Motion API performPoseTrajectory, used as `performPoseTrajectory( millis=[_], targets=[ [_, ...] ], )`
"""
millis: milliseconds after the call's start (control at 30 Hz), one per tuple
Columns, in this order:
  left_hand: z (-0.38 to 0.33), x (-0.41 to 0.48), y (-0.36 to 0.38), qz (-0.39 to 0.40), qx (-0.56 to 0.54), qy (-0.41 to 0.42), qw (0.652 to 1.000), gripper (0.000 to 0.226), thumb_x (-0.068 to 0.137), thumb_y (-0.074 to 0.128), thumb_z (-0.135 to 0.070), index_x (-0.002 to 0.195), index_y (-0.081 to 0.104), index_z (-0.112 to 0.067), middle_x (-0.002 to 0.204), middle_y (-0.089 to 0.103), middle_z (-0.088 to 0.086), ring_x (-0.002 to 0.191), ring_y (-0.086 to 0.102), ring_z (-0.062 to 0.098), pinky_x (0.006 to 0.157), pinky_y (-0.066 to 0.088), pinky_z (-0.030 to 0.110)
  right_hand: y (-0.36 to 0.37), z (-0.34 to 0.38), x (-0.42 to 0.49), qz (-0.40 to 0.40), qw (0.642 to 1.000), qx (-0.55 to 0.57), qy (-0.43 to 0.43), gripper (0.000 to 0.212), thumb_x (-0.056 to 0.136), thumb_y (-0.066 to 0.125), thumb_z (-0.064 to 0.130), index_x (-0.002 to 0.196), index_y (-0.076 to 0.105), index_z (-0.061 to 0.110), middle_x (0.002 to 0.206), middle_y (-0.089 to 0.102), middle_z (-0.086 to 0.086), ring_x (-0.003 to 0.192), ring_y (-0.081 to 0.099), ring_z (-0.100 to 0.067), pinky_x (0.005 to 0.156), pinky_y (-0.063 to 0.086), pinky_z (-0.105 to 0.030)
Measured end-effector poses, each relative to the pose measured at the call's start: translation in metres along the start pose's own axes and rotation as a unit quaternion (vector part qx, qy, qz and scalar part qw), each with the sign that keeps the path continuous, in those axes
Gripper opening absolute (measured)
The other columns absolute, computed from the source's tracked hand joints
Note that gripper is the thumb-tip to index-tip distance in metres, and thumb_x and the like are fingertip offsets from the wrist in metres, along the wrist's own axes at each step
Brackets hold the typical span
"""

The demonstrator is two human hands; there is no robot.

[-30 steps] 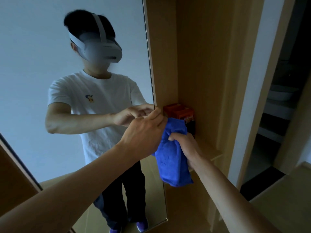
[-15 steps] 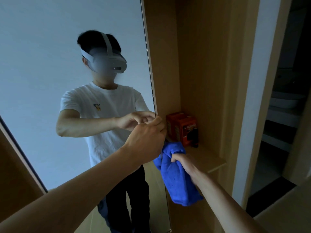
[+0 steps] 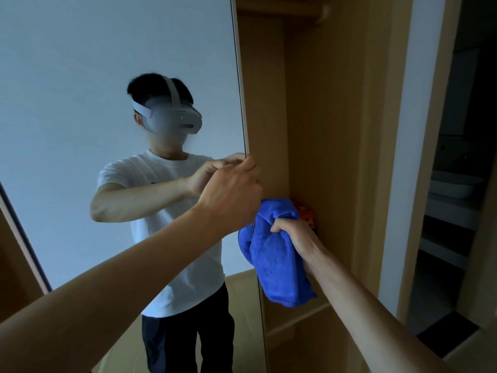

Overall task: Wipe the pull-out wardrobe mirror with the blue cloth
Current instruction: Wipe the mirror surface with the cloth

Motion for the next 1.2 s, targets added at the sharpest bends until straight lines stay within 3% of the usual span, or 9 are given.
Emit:
performPoseTrajectory(
  millis=[200, 300, 367, 433, 500, 633, 767, 967, 1200],
  targets=[
    [-0.001, -0.002, -0.003, -0.052, -0.093, 0.02, 0.994, 0.008, 0.079, 0.065, -0.007, 0.083, 0.071, -0.002, 0.097, 0.065, 0.018, 0.093, 0.058, 0.037, 0.076, 0.046, 0.047, 0.001, 0.017, 0.002, 0.001, 0.999, 0.015, -0.032, 0.011, 0.072, 0.066, 0.021, 0.062, 0.063, 0.021, 0.066, 0.064, -0.001, 0.065, 0.066, -0.016, 0.065, 0.049, -0.034],
    [0.01, -0.001, 0.018, -0.086, -0.159, 0.095, 0.979, 0.009, 0.077, 0.06, -0.007, 0.079, 0.069, -0.005, 0.084, 0.057, -0.008, 0.086, 0.054, 0.008, 0.079, 0.035, 0.029, -0.002, -0.01, 0.002, -0.003, 1.0, 0.009, 0.007, 0.014, 0.079, 0.063, 0.015, 0.065, 0.063, 0.016, 0.069, 0.062, -0.005, 0.07, 0.064, -0.02, 0.067, 0.048, -0.035],
    [0.033, -0.009, 0.021, -0.148, -0.363, 0.161, 0.906, 0.027, 0.083, 0.049, -0.009, 0.092, 0.073, -0.017, 0.087, 0.056, -0.018, 0.089, 0.055, -0.002, 0.087, 0.038, 0.018, -0.003, -0.03, 0.0, 0.003, 0.999, -0.009, 0.042, 0.011, 0.081, 0.063, 0.014, 0.07, 0.061, 0.012, 0.074, 0.06, -0.009, 0.077, 0.062, -0.024, 0.071, 0.045, -0.037],
    [0.069, -0.007, 0.043, -0.101, -0.583, 0.09, 0.801, 0.022, 0.086, 0.058, -0.019, 0.103, 0.072, -0.021, 0.096, 0.066, -0.008, 0.094, 0.063, 0.01, 0.089, 0.049, 0.027, -0.003, -0.045, -0.003, 0.012, 0.997, -0.024, 0.071, 0.012, 0.081, 0.063, 0.015, 0.069, 0.061, 0.01, 0.073, 0.059, -0.009, 0.077, 0.06, -0.025, 0.073, 0.044, -0.038],
    [0.078, -0.004, 0.055, -0.098, -0.625, 0.07, 0.771, 0.02, 0.088, 0.061, -0.021, 0.106, 0.07, -0.021, 0.099, 0.067, -0.004, 0.096, 0.065, 0.014, 0.087, 0.051, 0.031, -0.004, -0.049, -0.005, 0.012, 0.997, -0.027, 0.076, 0.013, 0.08, 0.063, 0.015, 0.069, 0.061, 0.01, 0.072, 0.059, -0.009, 0.077, 0.06, -0.025, 0.073, 0.044, -0.037],
    [0.04, -0.002, 0.028, -0.101, -0.51, 0.152, 0.84, 0.037, 0.085, 0.043, -0.01, 0.091, 0.073, -0.031, 0.091, 0.066, -0.013, 0.092, 0.061, 0.006, 0.081, 0.048, 0.03, -0.001, -0.028, -0.006, 0.008, 0.999, -0.024, 0.047, 0.01, 0.066, 0.067, 0.022, 0.061, 0.063, 0.016, 0.066, 0.061, -0.006, 0.068, 0.062, -0.021, 0.067, 0.046, -0.036],
    [-0.003, -0.007, 0.003, -0.068, -0.086, 0.128, 0.986, 0.014, 0.081, 0.057, -0.021, 0.085, 0.07, -0.019, 0.094, 0.062, -0.006, 0.101, 0.055, 0.012, 0.073, 0.054, 0.03, 0.0, 0.009, -0.002, 0.01, 1.0, 0.0, 0.004, 0.01, 0.058, 0.067, 0.028, 0.063, 0.068, 0.019, 0.067, 0.066, -0.002, 0.065, 0.068, -0.016, 0.066, 0.049, -0.034],
    [0.002, -0.005, -0.012, -0.076, -0.083, 0.101, 0.989, 0.039, 0.097, 0.043, -0.022, 0.134, 0.055, -0.019, 0.127, 0.059, -0.005, 0.123, 0.049, 0.013, 0.088, 0.049, 0.028, 0.002, 0.047, 0.0, -0.005, 0.999, 0.025, -0.025, 0.034, 0.057, 0.07, 0.028, 0.087, 0.074, 0.013, 0.092, 0.076, -0.013, 0.086, 0.072, -0.03, 0.085, 0.055, -0.046],
    [0.023, 0.009, -0.04, -0.074, -0.041, 0.085, 0.993, 0.024, 0.092, 0.046, -0.016, 0.108, 0.063, -0.02, 0.114, 0.057, -0.003, 0.109, 0.052, 0.014, 0.078, 0.052, 0.032, 0.006, 0.058, -0.009, -0.024, 0.999, 0.024, -0.015, 0.01, 0.066, 0.066, 0.026, 0.063, 0.061, 0.018, 0.063, 0.062, -0.002, 0.057, 0.064, -0.016, 0.058, 0.048, -0.031]
  ],
)
Point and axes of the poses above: each hand's wrist, its own x-axis towards the middle knuckle, its own y-axis out of the palm, z = x × y, the point moved 9 cm from there along x, towards the middle knuckle
